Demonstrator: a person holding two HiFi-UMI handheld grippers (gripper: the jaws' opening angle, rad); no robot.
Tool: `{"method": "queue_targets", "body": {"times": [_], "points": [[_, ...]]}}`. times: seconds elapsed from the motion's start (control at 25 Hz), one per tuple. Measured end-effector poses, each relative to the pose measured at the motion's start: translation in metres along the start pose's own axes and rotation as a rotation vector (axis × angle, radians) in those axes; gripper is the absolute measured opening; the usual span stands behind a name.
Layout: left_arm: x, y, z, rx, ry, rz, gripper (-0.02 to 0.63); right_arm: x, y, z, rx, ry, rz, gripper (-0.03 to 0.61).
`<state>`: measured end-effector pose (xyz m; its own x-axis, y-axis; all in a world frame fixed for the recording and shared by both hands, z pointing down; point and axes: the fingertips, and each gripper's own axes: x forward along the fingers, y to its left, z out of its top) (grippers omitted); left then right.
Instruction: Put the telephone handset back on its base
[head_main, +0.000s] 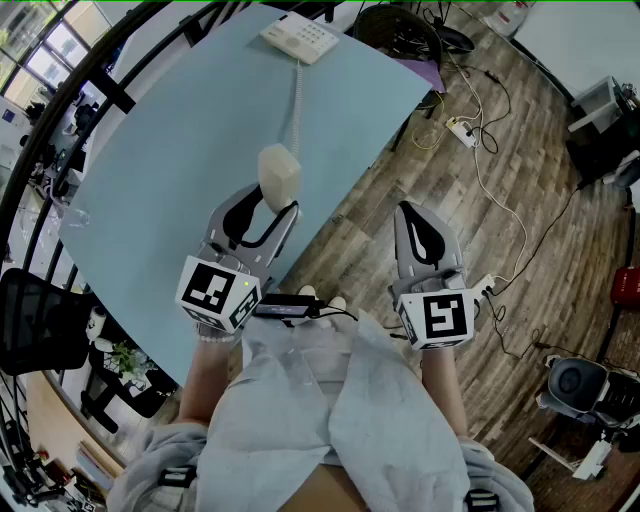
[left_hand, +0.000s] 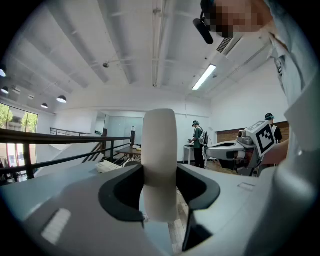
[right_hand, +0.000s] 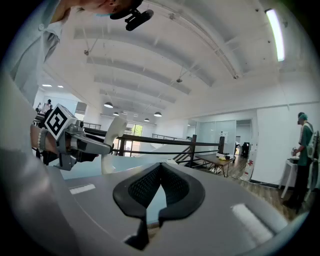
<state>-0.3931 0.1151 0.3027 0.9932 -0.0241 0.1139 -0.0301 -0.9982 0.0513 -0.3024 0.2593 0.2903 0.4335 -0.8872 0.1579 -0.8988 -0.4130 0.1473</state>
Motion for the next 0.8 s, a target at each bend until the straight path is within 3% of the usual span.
{"method": "queue_targets", "body": {"times": [0.8], "points": [[0.015,-0.017,-0.005,0.036,0.031,0.026,0.195,-0.007,-0.019,-0.015,0.037,0.005,0.020,0.006]]}}
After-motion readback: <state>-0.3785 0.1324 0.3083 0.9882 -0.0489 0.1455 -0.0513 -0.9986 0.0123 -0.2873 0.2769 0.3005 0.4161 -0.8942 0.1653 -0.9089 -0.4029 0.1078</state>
